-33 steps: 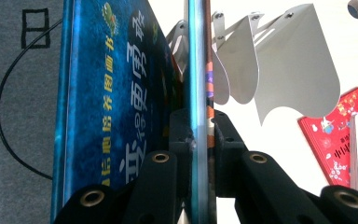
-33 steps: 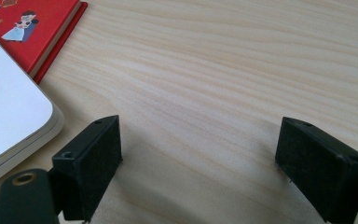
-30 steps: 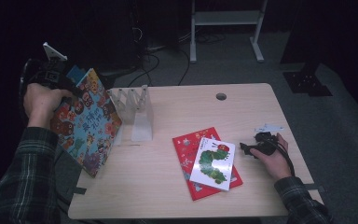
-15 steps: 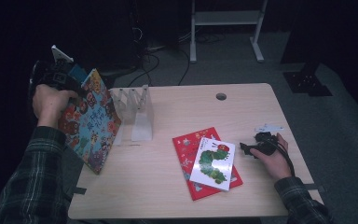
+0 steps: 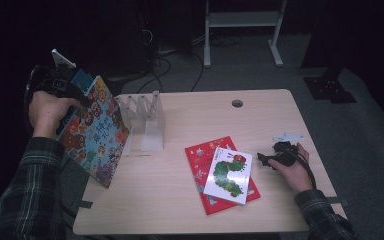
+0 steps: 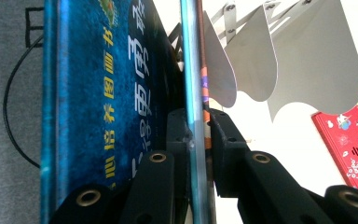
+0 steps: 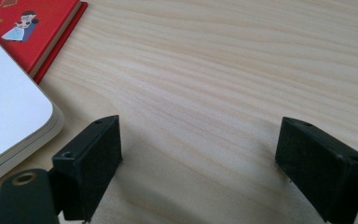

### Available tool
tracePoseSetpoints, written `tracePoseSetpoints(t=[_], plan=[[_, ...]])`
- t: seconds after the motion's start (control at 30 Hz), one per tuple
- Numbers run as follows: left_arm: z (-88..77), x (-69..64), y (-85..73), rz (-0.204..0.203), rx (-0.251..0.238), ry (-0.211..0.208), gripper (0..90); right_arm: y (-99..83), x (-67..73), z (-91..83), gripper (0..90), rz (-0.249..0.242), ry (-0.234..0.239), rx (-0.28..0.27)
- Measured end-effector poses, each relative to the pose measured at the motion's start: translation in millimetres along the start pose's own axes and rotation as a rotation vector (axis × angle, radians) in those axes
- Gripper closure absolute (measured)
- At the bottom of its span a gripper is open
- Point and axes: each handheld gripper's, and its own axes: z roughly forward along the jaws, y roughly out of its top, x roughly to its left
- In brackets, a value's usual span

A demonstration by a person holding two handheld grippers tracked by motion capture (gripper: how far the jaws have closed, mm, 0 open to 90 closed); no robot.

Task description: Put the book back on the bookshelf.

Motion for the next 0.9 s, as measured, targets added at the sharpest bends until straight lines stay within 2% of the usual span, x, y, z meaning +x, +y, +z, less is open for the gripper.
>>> tracePoseSetpoints(t=[0.1, 0.17, 0.3, 0.43, 0.5, 0.9], plan=[[-8.9, -0.5, 0.3, -0.003, -0.023, -0.007, 78.6, 0.0, 0.0, 0.0, 13.5, -0.001, 0.0, 0.0], [-14.2, -0.1, 0.6, 0.009, -0.037, -0.003, 78.6, 0.0, 0.0, 0.0, 13.5, 0.0, 0.0, 0.0], [-34.7, -4.0, 1.6, 0.017, -0.097, -0.025, 79.9, 0.0, 0.0, -0.1, 13.5, 0.0, 0.001, 0.001], [-46.0, -12.3, 2.7, 0.047, -0.114, -0.039, 86.7, 0.0, 0.0, 0.0, 13.5, 0.0, 0.0, 0.0], [-46.4, -16.1, 2.5, 0.06, -0.114, -0.056, 89.8, 0.0, 0.1, 0.0, 13.5, 0.0, 0.0, 0.0], [-27.8, -43.3, -3.1, 0.134, -0.111, -0.137, 90.0, 0.0, 0.1, 0.0, 13.6, 0.0, 0.0, 0.0]])
